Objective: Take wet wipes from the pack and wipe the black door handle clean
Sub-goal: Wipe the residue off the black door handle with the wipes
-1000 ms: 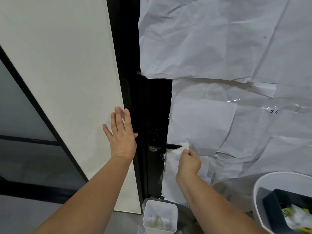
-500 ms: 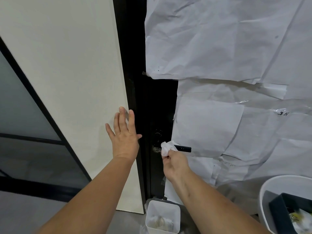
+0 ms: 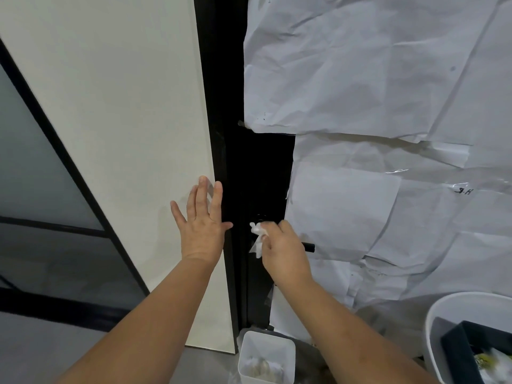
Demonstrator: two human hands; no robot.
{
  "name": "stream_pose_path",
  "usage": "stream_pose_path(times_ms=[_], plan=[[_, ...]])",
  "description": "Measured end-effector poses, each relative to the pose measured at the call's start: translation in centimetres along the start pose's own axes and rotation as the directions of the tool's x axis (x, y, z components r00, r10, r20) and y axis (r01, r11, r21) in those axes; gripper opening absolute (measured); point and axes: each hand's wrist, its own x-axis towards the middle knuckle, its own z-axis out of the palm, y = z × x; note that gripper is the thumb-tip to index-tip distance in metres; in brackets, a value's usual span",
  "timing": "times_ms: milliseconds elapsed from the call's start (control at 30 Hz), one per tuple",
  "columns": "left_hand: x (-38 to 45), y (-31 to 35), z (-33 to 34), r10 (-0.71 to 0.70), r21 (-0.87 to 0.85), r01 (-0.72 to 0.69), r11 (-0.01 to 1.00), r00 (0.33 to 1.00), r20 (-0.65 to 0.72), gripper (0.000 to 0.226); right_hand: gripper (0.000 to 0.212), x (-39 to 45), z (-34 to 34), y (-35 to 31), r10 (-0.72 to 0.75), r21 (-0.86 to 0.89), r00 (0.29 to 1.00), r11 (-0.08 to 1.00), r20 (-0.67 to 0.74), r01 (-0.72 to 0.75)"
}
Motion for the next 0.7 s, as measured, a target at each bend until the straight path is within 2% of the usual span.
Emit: stream_pose_path(times_ms=[67, 133, 300, 433, 567, 700], plan=[[0.0, -0.1, 0.0, 0.005, 0.006, -0.005, 1.000, 1.000, -0.006, 0.121, 0.033, 0.1, 0.3, 0.6, -0.108, -0.251, 0.987, 0.958, 0.119, 0.135], [0.0, 0.0, 0.0, 0.004, 0.000, -0.004, 1.000, 1.000, -0.005, 0.121, 0.036, 0.2, 0.4, 0.6, -0.143, -0.315, 0.973, 0.929, 0.182, 0.196], [-0.1, 0.2, -0.1, -0.013, 0.000, 0.013, 1.000, 1.000, 0.013, 0.118, 0.025, 2.0, 0.2, -1.0, -0.196, -0.318, 0.962, 0.915, 0.189, 0.249], [0.0, 0.1, -0.3, -0.003, 0.009, 0.003, 1.000, 1.000, 0.004, 0.120, 0.026, 1.0, 0.5, -0.6, -0.220, -0.337, 0.955, 0.900, 0.199, 0.277], [0.1, 0.0, -0.4, 0.006, 0.019, -0.006, 1.000, 1.000, 0.002, 0.121, 0.022, 1.1, 0.8, -0.1, -0.290, -0.435, 0.947, 0.841, 0.141, 0.322], [0.2, -0.2, -0.5, 0.023, 0.006, -0.023, 1.000, 1.000, -0.014, 0.123, 0.022, 2.0, 1.2, -0.6, -0.230, -0.319, 0.955, 0.905, 0.189, 0.281]])
